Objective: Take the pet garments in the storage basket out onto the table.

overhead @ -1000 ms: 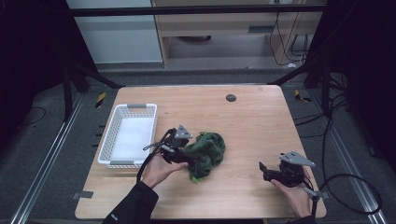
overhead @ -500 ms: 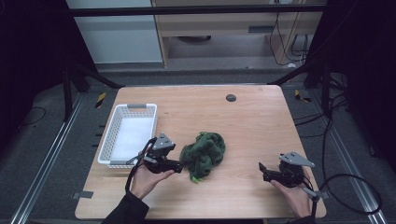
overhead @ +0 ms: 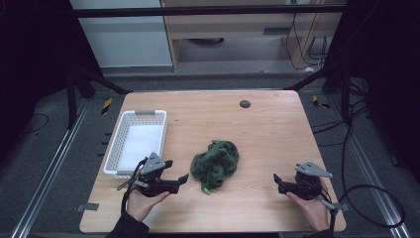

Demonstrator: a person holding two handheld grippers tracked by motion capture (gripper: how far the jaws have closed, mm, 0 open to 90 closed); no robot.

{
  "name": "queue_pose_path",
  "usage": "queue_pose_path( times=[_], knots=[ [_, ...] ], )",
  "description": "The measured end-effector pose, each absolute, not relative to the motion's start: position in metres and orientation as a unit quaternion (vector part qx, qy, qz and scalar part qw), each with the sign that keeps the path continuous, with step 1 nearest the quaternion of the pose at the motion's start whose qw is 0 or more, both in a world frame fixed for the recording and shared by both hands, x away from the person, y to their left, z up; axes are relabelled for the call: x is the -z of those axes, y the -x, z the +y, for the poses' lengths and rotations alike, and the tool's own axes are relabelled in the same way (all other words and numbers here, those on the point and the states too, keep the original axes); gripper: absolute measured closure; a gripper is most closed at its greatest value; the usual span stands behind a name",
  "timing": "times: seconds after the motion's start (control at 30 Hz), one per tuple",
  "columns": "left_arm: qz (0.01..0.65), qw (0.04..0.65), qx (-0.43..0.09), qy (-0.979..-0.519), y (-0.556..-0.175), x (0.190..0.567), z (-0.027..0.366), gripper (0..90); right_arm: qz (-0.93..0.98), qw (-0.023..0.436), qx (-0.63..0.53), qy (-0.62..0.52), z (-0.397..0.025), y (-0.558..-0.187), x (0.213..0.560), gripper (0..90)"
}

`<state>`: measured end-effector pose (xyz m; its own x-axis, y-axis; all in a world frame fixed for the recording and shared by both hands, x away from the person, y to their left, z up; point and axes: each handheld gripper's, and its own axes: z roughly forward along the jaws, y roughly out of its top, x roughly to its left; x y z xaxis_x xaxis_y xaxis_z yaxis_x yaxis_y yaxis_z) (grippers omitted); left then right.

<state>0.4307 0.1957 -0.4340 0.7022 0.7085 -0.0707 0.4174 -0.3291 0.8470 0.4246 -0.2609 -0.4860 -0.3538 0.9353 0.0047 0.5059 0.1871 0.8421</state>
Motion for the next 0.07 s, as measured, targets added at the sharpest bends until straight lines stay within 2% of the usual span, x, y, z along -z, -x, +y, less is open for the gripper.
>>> queue_pose_path(
  times=[0.07],
  knots=[
    [0.352, 0.461, -0.157, -0.8, -0.4285, 0.435, 0.197, 20.5, 0.721, 0.27, -0.397, -0.499, -0.2606, -0.4245, 0.4859, 8.1]
  ],
)
